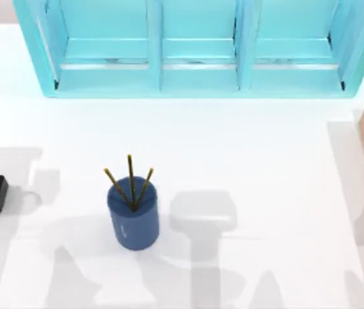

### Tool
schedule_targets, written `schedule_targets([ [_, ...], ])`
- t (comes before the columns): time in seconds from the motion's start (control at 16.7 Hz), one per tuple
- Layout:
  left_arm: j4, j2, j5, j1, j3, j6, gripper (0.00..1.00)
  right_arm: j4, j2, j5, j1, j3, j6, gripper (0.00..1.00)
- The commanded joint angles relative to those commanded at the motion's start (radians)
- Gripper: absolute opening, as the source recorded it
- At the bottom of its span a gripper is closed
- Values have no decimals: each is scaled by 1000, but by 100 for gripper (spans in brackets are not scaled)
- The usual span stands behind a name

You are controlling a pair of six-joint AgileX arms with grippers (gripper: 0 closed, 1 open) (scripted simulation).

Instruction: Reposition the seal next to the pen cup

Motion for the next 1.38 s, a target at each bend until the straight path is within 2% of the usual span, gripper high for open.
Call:
schedule_targets([
  [0.36, -394, 572, 1, 19, 447, 26, 100, 0, 0, 0, 0, 0, 0, 100],
  [0.72, -624, 887, 1, 31, 745, 43, 100, 0, 0, 0, 0, 0, 0, 100],
  [1.2, -647, 927, 1, 27, 780, 44, 100, 0, 0, 0, 0, 0, 0, 100],
  [1.38, -578, 942, 1, 31, 721, 43, 100, 0, 0, 0, 0, 0, 0, 100],
])
